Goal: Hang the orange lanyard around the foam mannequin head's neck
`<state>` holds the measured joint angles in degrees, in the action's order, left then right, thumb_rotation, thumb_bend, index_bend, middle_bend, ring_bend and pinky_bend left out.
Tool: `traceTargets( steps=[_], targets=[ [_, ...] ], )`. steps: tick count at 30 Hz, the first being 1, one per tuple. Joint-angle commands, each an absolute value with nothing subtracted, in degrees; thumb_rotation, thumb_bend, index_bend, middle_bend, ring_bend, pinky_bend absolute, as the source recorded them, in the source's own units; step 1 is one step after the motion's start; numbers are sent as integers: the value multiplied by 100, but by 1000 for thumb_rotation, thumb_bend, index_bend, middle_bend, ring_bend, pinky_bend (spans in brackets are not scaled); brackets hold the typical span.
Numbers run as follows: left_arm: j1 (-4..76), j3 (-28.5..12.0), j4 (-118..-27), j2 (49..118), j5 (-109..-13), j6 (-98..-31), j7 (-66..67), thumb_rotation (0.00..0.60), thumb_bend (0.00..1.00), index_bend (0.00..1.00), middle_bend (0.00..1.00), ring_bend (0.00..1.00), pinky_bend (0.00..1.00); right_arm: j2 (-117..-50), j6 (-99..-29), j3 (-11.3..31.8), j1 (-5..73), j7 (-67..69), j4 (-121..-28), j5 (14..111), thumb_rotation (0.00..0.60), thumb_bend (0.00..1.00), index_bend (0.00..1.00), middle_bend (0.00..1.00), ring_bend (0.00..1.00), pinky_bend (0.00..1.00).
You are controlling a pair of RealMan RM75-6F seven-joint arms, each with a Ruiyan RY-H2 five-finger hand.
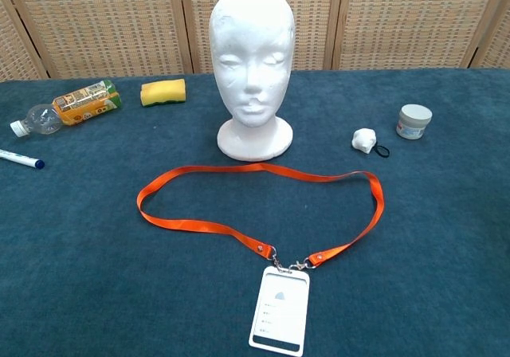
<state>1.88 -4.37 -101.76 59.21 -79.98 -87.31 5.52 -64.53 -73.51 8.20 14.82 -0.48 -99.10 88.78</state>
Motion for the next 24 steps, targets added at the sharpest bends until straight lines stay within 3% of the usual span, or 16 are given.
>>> traceTargets(
  steps=[1, 11, 24],
  targets=[
    [210, -475, -10138, 5958, -7944, -8717, 578, 600, 10, 0, 0, 0, 0, -7046, -6571, 1166, 2123, -111, -9374, 8258, 600, 105, 371, 0, 0, 0],
    [272, -544, -10066, 6009, -7772, -8605, 596, 600, 10, 0, 0, 0, 0, -8178, -5372, 1494, 3100, -1364, -8731, 6561, 600, 188, 407, 0, 0, 0],
    [360, -621, -9979, 6025, -7544, -8420, 574, 600, 10, 0, 0, 0, 0, -9210, -5198, 1539, 3841, -2698, -7969, 5299, 600, 272, 427, 0, 0, 0]
  ],
)
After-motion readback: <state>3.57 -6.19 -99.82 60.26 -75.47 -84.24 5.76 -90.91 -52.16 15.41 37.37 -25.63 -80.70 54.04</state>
